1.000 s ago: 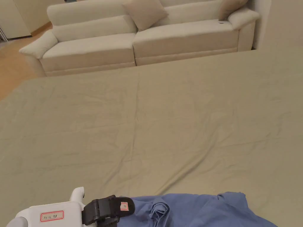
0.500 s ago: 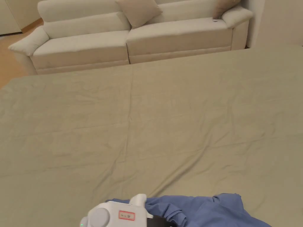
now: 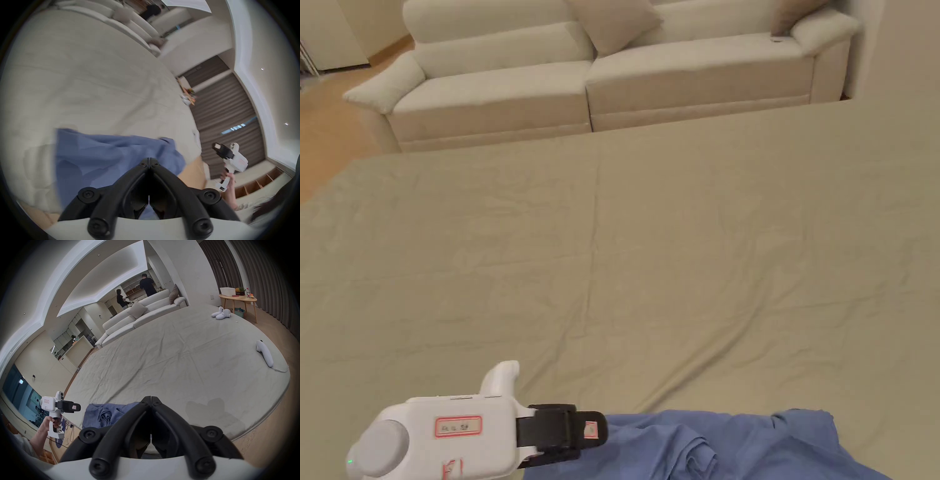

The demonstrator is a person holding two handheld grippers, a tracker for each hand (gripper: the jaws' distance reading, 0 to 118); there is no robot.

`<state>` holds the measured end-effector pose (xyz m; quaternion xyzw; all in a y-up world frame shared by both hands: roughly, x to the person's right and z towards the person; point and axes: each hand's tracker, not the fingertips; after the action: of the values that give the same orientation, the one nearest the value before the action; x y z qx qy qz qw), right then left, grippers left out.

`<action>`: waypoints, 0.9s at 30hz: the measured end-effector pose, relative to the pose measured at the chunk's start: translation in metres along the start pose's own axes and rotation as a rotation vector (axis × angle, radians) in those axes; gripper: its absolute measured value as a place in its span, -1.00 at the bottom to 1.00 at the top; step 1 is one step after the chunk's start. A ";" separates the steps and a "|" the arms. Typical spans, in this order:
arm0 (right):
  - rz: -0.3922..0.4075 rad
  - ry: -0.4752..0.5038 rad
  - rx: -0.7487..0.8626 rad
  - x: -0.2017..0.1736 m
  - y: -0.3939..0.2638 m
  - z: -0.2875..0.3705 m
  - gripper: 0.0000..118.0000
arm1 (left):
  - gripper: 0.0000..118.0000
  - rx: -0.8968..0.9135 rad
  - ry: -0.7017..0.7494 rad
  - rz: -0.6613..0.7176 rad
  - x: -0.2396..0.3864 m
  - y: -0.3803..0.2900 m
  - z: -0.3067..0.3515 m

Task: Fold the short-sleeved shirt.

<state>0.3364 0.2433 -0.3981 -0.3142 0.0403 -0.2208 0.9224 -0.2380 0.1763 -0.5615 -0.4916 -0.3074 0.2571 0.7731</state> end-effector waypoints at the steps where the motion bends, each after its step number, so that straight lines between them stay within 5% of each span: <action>1: 0.002 0.004 0.000 -0.003 0.000 -0.002 -1.00 | -1.00 0.006 0.053 0.021 -0.018 0.000 0.012; 5: 0.021 0.000 -0.019 -0.011 -0.004 -0.013 -1.00 | -1.00 -0.039 0.092 0.158 -0.074 -0.011 0.029; 8: 0.012 0.000 -0.036 -0.016 -0.007 -0.020 -1.00 | -0.92 -0.105 -0.041 0.192 -0.101 -0.018 0.021; 9: 0.009 0.001 -0.040 -0.018 -0.009 -0.022 -1.00 | -0.47 -0.136 -0.093 0.201 -0.109 -0.021 0.018; 11: 0.014 -0.002 -0.057 -0.021 -0.011 -0.025 -1.00 | 1.00 -0.145 0.027 0.160 -0.116 -0.024 0.007; 18: 0.028 -0.025 -0.076 -0.026 -0.011 -0.026 -1.00 | 1.00 -0.142 -0.148 0.269 -0.138 -0.024 -0.011; 21: 0.025 -0.031 -0.076 -0.025 -0.010 -0.027 -1.00 | 0.83 -0.140 -0.144 0.225 -0.136 -0.028 -0.017; 22: 0.021 -0.028 -0.075 -0.024 -0.011 -0.028 -1.00 | 0.63 -0.134 -0.124 0.179 -0.128 -0.029 -0.015; 24: 0.014 -0.025 -0.075 -0.024 -0.011 -0.028 -1.00 | -0.71 -0.131 -0.045 0.166 -0.130 -0.030 -0.020; 27: 0.017 -0.023 -0.080 -0.024 -0.013 -0.029 -1.00 | -0.85 -0.136 -0.081 0.247 -0.134 -0.037 -0.020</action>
<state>0.3041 0.2283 -0.4147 -0.3531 0.0411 -0.2075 0.9113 -0.3109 0.0562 -0.5639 -0.5663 -0.2922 0.3487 0.6873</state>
